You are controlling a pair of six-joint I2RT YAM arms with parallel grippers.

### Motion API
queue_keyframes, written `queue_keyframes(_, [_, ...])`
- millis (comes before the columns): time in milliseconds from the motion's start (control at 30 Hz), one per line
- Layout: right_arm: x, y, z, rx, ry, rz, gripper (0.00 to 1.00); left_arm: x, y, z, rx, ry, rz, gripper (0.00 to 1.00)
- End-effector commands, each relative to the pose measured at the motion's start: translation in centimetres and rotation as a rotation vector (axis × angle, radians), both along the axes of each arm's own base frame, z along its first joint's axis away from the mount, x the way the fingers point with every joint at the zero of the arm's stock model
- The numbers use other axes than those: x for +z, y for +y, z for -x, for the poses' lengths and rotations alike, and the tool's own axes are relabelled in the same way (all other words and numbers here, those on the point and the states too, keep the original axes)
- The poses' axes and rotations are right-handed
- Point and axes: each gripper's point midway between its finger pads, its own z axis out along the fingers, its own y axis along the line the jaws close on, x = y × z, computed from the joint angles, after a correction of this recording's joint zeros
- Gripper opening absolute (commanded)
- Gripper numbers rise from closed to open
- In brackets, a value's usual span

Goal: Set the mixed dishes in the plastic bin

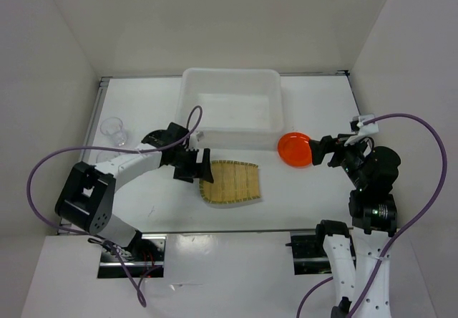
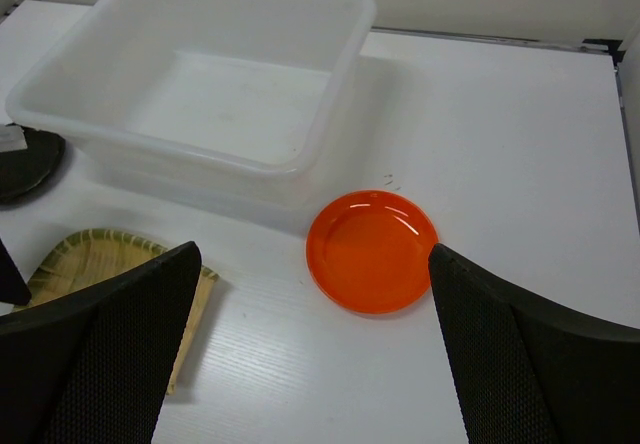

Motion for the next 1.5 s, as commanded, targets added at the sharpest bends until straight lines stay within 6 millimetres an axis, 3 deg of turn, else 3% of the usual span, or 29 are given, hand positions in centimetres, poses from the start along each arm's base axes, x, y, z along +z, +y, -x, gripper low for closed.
queue_keyframes(0, [1.0,-0.2,-0.6,-0.006,-0.046,0.010,0.99,0.6,-1.9,-0.6,-0.027,-0.060,0.058,1.00])
queue_keyframes(167, [1.0,-0.1,-0.5,0.004,-0.048,0.018,0.99,-1.9,-2.8,-0.3,-0.063,-0.005,0.039,1.00])
queue_keyframes(367, [1.0,-0.2,-0.3,-0.005,-0.048,0.019,0.99,-3.1,-3.4,-0.4,-0.088,-0.007,0.054,0.97])
queue_keyframes(633, [0.9,-0.4,-0.1,-0.013,-0.050,0.029,0.99,-4.9,-3.4,0.5,-0.110,0.024,0.069,0.74])
queue_keyframes(867, [0.9,-0.4,-0.1,-0.013,-0.050,0.029,0.99,-4.9,-3.7,1.3,-0.128,0.026,0.068,0.66])
queue_keyframes(933, [1.1,-0.4,0.0,-0.013,-0.059,0.031,0.99,-4.9,-3.8,1.3,-0.121,0.032,0.069,0.50])
queue_keyframes(1000, [1.1,-0.4,0.0,-0.013,-0.059,0.031,0.99,-5.0,-3.8,1.6,-0.127,0.038,0.057,0.27])
queue_keyframes(1167, [0.9,-0.3,0.1,-0.013,-0.059,0.031,0.99,-5.8,-3.8,2.5,-0.133,0.074,0.031,0.05])
queue_keyframes(1267, [1.3,-0.4,0.5,-0.022,-0.078,0.035,0.99,-5.7,-4.0,2.6,-0.140,0.071,0.023,0.00])
queue_keyframes(1367, [1.3,-0.6,0.6,-0.034,-0.086,0.029,0.99,-4.2,-4.6,3.0,-0.171,0.058,0.025,0.00])
queue_keyframes(1433, [1.5,-0.7,0.7,-0.043,-0.095,0.031,0.99,-2.0,-5.0,3.5,-0.201,0.061,0.064,0.00])
queue_keyframes(1467, [1.5,-0.7,0.7,-0.043,-0.095,0.031,0.99,0.2,-5.8,2.5,-0.218,0.020,0.096,0.00])
